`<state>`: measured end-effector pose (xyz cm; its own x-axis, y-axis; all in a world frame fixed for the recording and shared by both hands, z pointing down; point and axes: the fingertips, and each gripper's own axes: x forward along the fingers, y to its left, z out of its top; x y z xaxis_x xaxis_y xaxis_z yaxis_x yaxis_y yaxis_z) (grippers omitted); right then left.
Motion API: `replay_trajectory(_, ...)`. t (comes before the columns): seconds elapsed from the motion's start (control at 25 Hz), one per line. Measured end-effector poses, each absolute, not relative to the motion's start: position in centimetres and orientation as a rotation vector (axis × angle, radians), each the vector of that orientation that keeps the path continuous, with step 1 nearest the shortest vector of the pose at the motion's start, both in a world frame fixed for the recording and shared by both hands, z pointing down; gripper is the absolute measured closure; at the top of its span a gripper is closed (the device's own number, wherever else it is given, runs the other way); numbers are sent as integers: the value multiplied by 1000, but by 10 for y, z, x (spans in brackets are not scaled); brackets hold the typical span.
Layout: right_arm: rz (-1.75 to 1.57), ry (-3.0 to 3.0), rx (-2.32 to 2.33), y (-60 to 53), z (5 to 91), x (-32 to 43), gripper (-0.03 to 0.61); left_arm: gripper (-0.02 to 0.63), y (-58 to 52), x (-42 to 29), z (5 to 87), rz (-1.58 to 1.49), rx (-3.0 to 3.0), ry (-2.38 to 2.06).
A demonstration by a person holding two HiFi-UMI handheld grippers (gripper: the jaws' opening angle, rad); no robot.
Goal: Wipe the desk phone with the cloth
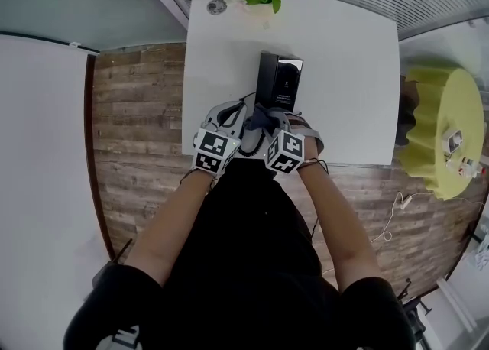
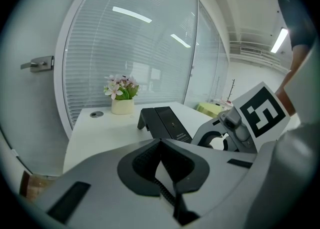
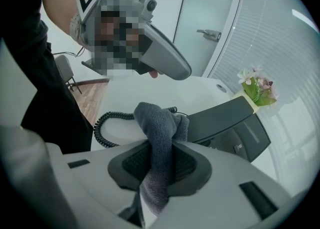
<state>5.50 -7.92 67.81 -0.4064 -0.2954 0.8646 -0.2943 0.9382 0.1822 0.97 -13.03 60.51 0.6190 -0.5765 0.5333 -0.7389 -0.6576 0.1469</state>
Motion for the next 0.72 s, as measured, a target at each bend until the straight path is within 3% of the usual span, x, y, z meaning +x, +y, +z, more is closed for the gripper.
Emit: replay_trajectory(0.72,196,-2483,1039,-89,451,106,483,604,-122,24,439,401,2726,-1000)
